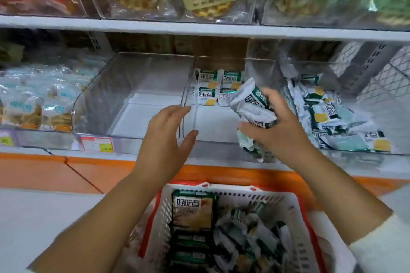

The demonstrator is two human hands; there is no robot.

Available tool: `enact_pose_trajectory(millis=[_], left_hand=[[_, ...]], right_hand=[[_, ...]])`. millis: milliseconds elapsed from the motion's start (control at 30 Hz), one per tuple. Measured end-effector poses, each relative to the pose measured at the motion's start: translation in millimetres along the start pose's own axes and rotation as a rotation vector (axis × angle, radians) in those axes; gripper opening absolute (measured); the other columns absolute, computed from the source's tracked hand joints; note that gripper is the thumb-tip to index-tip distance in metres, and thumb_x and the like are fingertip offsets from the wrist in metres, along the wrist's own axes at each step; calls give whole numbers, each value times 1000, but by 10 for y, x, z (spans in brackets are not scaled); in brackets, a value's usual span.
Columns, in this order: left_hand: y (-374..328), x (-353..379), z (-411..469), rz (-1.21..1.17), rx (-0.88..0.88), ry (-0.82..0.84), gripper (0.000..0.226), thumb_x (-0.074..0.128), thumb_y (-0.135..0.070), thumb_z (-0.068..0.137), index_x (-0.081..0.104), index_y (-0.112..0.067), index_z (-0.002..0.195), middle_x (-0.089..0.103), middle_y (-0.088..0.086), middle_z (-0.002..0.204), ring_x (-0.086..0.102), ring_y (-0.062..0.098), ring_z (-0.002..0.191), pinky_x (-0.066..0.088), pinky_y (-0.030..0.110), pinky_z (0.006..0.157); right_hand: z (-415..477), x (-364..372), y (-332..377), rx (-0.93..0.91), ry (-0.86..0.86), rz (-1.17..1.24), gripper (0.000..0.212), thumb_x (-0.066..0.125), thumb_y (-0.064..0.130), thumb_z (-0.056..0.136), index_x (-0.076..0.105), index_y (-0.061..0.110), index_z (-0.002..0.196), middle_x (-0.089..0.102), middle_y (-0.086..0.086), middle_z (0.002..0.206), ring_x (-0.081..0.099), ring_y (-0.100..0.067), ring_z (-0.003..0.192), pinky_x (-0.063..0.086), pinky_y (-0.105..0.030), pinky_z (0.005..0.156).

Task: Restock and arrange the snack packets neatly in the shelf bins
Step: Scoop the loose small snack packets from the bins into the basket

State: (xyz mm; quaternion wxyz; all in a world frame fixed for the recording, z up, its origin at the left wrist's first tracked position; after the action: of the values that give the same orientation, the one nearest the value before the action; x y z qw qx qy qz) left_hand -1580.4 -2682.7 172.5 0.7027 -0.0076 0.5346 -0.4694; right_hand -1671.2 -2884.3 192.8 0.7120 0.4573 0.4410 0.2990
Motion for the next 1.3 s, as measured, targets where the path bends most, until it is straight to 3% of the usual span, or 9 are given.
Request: enact_pose_trajectory(millis=[133, 300, 400, 467, 633, 767, 867, 1033, 1300], left_hand=[[-257, 197, -479, -29, 139, 170, 38, 64, -27, 93, 59, -23, 131, 58, -3, 129, 53, 16, 117, 39, 24, 99], [-329, 1042, -1337, -25, 136, 672, 43, 59, -28, 97, 54, -24, 139, 51, -2, 145, 45, 18, 135, 32, 23, 107], [-195, 1428, -1694, 108, 112, 904, 50, 54, -34, 99, 42, -27, 148, 40, -3, 154, 40, 17, 139, 35, 32, 114], [-141, 1546, -1803, 128, 95, 969, 51, 53, -36, 100, 40, -28, 148, 40, -3, 153, 42, 18, 136, 37, 37, 113], [-267, 1418, -1518, -21, 129, 765, 39, 58, -34, 96, 56, -30, 135, 57, -7, 134, 52, 13, 121, 47, 34, 101], [-462, 991, -718, -143, 137, 357, 28, 62, -23, 93, 65, -31, 120, 53, -19, 109, 50, -1, 98, 36, 2, 86], [-491, 799, -66, -193, 78, 180, 31, 65, -16, 92, 65, -30, 120, 52, -18, 109, 53, 0, 94, 40, 3, 81], [-275, 950, 865, -164, -59, 114, 44, 63, -16, 94, 53, -22, 137, 50, 0, 137, 49, 16, 125, 42, 27, 106], [306, 1540, 1518, -131, -382, 35, 80, 71, -17, 88, 24, -14, 153, 23, 11, 156, 36, 31, 137, 39, 43, 111]], right_hand=[[-945, -24, -479, 302, 232, 58, 56, 75, 19, 84, 43, 51, 116, 47, 38, 109, 53, 23, 83, 47, -4, 63], [-1855, 271, -1875, 645, 320, -280, 69, 77, 29, 77, 45, 18, 137, 52, -1, 120, 58, -12, 90, 47, -14, 63], [-2364, 386, -2643, 727, 398, -263, 80, 78, 58, 62, 55, 23, 130, 61, 2, 125, 60, -18, 110, 53, -37, 89], [-2500, 307, -2819, 794, 354, -208, 72, 83, 51, 66, 58, 24, 128, 64, 7, 121, 63, -16, 106, 52, -39, 92], [-1845, -79, -2073, 648, -44, -161, 28, 55, 7, 96, 60, 17, 122, 64, -4, 119, 63, -22, 103, 46, -16, 74], [-1215, -144, -1006, 319, -68, -89, 22, 55, 22, 97, 63, 42, 101, 66, 24, 99, 62, 4, 90, 47, -14, 74], [-683, -223, -493, 184, -49, -9, 22, 54, 26, 97, 62, 44, 107, 61, 30, 105, 56, 14, 96, 45, -5, 74], [600, -189, -614, 143, 15, -271, 40, 56, 22, 96, 49, 35, 133, 52, 9, 136, 56, -7, 104, 45, -20, 79], [2023, -20, -1025, 99, 295, -829, 99, 79, 34, 77, 14, 39, 151, 39, -9, 138, 50, -29, 119, 48, -41, 98]])
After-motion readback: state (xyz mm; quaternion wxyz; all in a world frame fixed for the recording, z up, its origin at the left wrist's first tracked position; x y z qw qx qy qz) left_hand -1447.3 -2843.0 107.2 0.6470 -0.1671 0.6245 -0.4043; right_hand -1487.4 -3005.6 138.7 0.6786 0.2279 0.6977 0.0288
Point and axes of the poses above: each hand's wrist, its own z-axis towards the middle knuckle, its own x-axis out of the palm, y = z × x, the point moved 7 cm from there along z, towards the middle knuckle
